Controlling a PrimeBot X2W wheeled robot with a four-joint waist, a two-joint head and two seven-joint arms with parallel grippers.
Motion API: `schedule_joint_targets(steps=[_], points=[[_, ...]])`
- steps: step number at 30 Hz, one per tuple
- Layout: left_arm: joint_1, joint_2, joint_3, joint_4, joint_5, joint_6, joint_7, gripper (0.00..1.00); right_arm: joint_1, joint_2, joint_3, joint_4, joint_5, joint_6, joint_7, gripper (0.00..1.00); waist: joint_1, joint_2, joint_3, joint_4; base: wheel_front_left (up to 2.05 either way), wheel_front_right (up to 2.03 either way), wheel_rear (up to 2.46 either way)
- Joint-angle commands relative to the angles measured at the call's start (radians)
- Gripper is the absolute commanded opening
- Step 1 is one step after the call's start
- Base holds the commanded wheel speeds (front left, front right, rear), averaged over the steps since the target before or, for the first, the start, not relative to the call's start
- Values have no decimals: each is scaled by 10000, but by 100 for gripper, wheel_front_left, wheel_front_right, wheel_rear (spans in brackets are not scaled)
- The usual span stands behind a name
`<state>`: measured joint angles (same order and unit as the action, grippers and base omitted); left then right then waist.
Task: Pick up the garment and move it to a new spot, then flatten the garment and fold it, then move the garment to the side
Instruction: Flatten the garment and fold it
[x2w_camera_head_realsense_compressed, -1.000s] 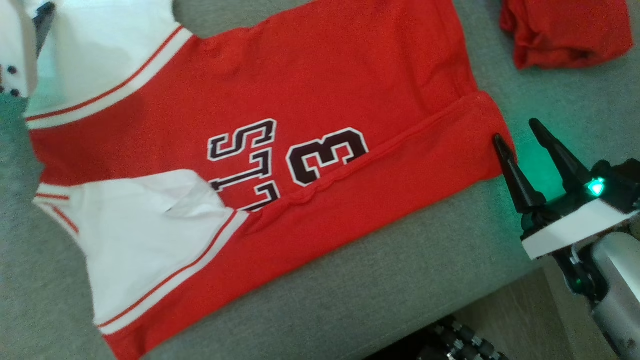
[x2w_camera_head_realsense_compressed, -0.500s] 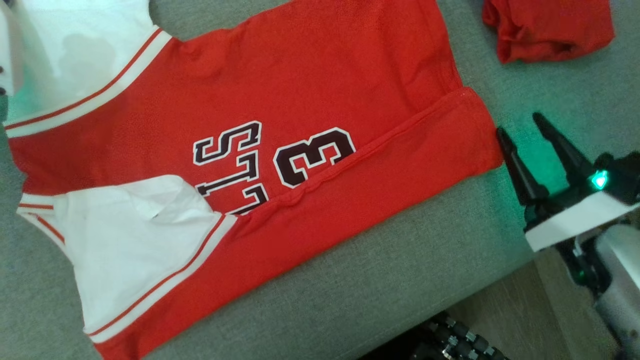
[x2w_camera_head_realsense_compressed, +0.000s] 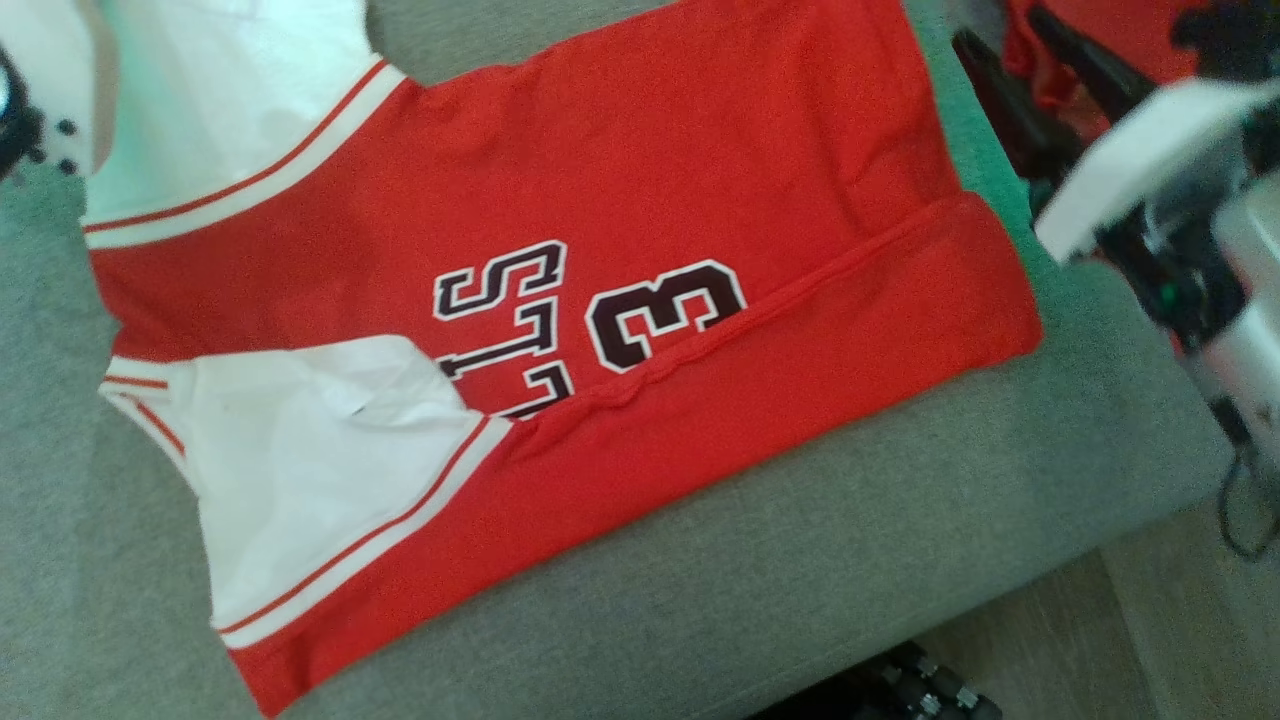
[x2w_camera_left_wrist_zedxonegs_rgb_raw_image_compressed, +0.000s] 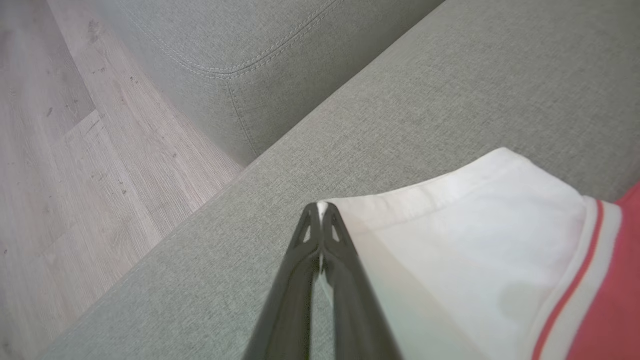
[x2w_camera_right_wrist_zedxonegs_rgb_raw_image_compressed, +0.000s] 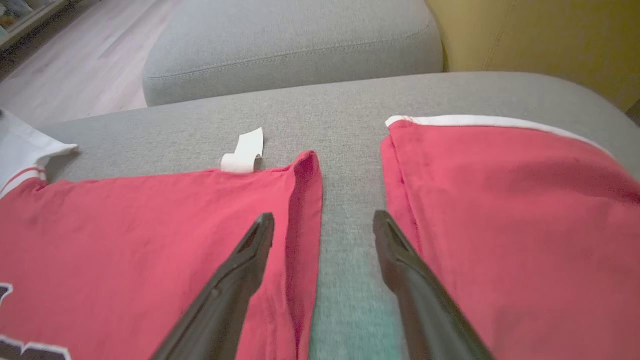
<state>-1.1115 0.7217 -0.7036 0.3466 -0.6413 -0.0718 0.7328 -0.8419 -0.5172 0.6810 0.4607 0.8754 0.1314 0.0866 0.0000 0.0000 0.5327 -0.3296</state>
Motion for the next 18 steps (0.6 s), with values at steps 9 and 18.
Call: schedule_joint_targets(steps=[9, 18], points=[[-1032, 4, 139, -492, 215, -220, -116, 0, -2283, 954, 953, 2083, 729, -7, 1587, 100, 0, 0, 361, 714, 0, 0, 0], [-1224, -169, 18, -331, 265, -287, -419, 0, -3182, 1262, 1563, 3302, 1208, -7, 1418, 100, 0, 0, 478, 1139, 0, 0, 0]])
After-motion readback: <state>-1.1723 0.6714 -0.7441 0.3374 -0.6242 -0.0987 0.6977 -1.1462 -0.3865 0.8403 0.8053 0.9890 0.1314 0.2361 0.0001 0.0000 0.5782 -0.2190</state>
